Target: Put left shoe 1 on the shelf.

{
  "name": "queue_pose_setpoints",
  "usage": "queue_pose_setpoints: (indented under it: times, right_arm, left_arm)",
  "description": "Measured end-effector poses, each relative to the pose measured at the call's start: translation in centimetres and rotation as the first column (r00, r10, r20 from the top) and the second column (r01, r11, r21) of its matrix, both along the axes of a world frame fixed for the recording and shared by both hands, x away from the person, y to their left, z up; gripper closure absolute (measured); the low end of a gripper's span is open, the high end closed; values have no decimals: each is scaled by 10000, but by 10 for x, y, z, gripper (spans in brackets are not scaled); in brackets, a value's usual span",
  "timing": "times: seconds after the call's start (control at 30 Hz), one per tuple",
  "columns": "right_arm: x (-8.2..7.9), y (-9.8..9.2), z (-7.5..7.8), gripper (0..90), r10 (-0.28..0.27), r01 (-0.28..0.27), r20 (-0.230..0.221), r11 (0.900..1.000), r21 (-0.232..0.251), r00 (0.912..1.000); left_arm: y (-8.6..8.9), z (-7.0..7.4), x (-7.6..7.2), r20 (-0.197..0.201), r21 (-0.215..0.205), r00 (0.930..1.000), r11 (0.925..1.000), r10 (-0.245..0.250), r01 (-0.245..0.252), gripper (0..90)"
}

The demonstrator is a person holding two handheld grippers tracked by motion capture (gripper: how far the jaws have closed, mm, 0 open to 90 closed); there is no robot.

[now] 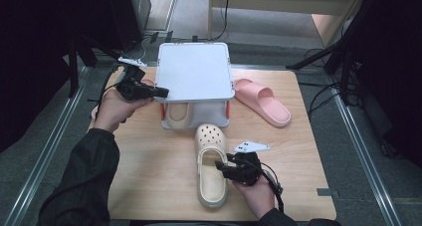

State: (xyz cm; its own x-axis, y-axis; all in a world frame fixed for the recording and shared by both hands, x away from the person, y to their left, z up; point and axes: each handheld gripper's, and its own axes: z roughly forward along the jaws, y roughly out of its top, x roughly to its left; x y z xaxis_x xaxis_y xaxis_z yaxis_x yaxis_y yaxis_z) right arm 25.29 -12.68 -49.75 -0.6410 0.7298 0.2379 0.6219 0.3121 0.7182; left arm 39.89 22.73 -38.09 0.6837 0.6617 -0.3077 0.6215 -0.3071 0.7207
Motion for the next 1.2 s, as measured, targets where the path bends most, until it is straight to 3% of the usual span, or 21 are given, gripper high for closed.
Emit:
queue_pose_setpoints:
  times: [0.23, 0.33, 0.43, 0.7, 0.77, 0.8, 0.9, 1.03, 1.2]
  right_arm:
    - [7, 4, -6, 546, -459, 460, 26, 9984, -315, 9989]
    - [9, 4, -6, 569, -513, 513, -9, 9985, -203, 9987]
    - [12, 3, -4, 683, -670, 670, -26, 9977, -105, 9977]
    - [19, 0, 0, 743, -836, 836, -25, 9965, -57, 9965]
    - [22, -2, 4, 761, -784, 784, -174, 9969, 33, 9968]
    - [28, -5, 9, 769, -785, 797, -336, 9963, 334, 9963]
    - [34, -5, 16, 771, -715, 724, -276, 9968, 326, 9971]
    - [48, -5, 34, 772, -583, 583, 97, 9983, 9, 9983]
    - [64, -10, 50, 771, -842, 842, 432, 9964, 13, 9955]
  left_arm:
    - [3, -4, 0, -22, -121, 9999, 9998, 125, -125, 872]
    - [4, -5, -1, 1, -166, 9998, 9997, 193, -193, 872]
    - [2, -4, -3, 198, 41, 9994, 9996, 286, -286, 874]
    - [3, -6, -3, 189, -109, 9992, 9993, 363, -361, 875]
    - [2, -6, -3, 222, -89, 9991, 9993, 370, -369, 875]
    - [2, -6, -3, 231, -95, 9990, 9992, 379, -377, 874]
    - [3, -6, -4, 253, -130, 9988, 9991, 410, -407, 873]
    - [3, -7, -6, 263, -174, 9987, 9989, 441, -436, 874]
    - [3, -7, -6, 264, -195, 9987, 9988, 446, -441, 874]
